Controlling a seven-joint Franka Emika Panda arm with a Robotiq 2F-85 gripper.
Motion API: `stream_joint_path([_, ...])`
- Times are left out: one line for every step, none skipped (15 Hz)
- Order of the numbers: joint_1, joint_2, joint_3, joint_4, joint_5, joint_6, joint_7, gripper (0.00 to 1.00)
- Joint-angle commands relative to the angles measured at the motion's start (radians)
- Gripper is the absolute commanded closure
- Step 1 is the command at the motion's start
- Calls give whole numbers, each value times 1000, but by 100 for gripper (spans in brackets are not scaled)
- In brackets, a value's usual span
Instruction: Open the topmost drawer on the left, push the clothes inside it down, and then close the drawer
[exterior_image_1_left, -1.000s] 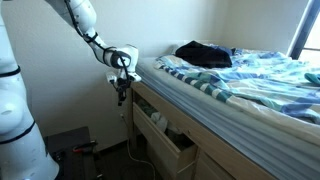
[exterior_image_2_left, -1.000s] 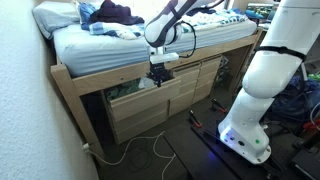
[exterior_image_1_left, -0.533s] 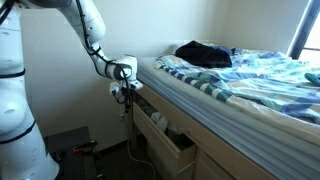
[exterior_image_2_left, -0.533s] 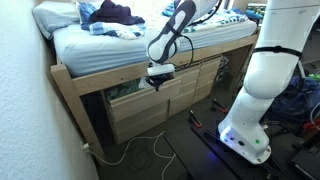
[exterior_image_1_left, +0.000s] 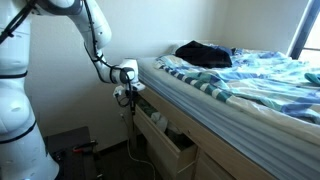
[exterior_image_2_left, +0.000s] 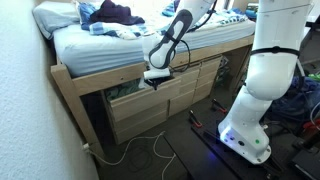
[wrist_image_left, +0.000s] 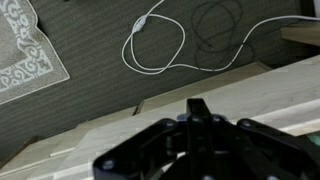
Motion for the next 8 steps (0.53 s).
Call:
stream_joint_path([25,15,-6,60,-12,16,4,100])
stream_joint_path([30,2,-1,71,-7,-28,-7,100])
stream_joint_path([28,-14,6,70,8,-38,-22,100])
stream_joint_path([26,6,-4,58,2,-2,-8,99])
stream_joint_path([28,5,-1,66,2,-5,-8,99])
stream_joint_path([30,4,1,70,2,-6,-8,99])
stream_joint_path([30,4,1,70,2,-6,-8,99])
stream_joint_path([30,4,1,70,2,-6,-8,99])
